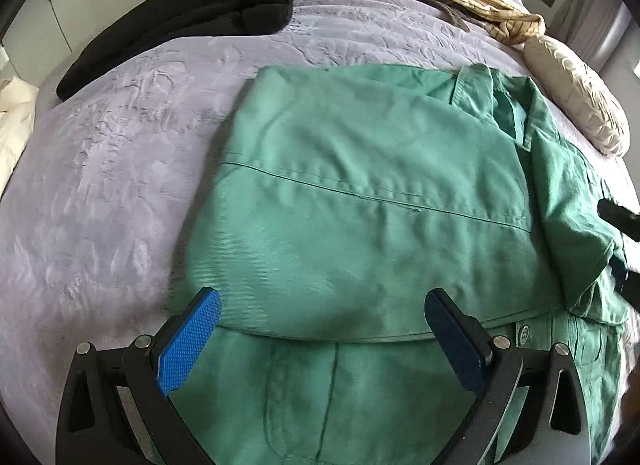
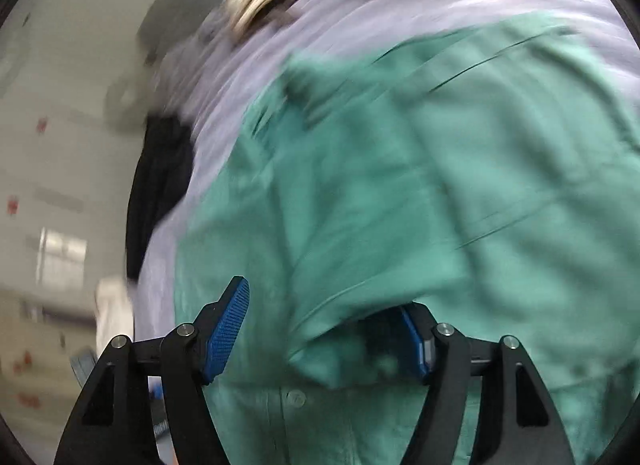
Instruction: Fold large clothes
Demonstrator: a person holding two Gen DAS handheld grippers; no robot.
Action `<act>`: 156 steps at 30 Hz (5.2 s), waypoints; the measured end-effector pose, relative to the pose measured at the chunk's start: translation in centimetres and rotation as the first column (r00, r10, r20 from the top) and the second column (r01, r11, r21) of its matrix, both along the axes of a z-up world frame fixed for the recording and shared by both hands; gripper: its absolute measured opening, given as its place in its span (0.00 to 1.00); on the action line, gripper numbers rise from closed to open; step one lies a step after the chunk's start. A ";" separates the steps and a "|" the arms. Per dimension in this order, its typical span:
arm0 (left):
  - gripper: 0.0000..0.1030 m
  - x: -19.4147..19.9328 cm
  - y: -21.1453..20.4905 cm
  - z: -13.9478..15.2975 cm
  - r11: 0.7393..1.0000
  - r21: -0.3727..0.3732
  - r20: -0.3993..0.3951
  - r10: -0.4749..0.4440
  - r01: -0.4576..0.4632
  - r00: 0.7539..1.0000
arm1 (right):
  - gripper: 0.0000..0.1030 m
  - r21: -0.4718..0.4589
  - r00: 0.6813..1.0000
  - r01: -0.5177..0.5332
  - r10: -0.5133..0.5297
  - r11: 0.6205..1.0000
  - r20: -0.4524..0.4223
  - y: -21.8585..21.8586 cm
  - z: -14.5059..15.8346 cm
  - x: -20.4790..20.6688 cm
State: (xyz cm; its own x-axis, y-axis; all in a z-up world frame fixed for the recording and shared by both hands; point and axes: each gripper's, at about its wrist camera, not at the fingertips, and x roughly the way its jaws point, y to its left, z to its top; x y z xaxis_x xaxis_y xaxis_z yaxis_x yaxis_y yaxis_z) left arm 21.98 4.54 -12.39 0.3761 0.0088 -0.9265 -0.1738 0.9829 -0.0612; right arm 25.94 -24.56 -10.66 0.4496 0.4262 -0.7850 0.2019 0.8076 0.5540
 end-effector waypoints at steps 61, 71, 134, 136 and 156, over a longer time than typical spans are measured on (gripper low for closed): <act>0.87 5.3 -6.1 0.1 0.982 0.062 0.037 -0.182 0.180 0.983 | 0.09 0.044 0.951 0.296 -0.290 0.954 -0.110 -17.9 1.4 -12.0; 0.88 5.9 -6.1 -2.5 0.982 0.109 0.008 -0.157 0.155 0.988 | 0.00 0.100 0.859 0.479 -0.443 0.872 -0.254 -19.4 -4.1 -13.3; 1.00 -9.4 6.9 -0.5 0.994 0.105 -0.138 -0.019 0.034 0.990 | 0.10 -0.169 0.883 -0.463 0.437 0.870 -0.168 13.2 -3.2 -4.2; 1.00 -9.9 7.6 -0.6 0.993 0.109 -0.153 -0.023 0.040 0.988 | 0.10 -0.175 0.877 -0.475 0.447 0.862 -0.177 13.2 -2.6 -5.2; 1.00 -20.9 6.9 2.1 0.977 0.071 -0.261 -0.176 0.200 0.949 | 0.91 -0.138 0.930 -0.232 0.178 0.963 -0.322 6.2 1.0 -19.2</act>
State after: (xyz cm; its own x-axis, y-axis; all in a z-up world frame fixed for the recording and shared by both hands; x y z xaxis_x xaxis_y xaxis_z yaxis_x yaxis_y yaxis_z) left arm 1.08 11.41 -10.34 0.1342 0.0538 -0.9895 0.0172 0.9982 0.0566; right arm 6.71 -18.36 -9.62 0.0952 0.3305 -0.9390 0.1583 0.9262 0.3421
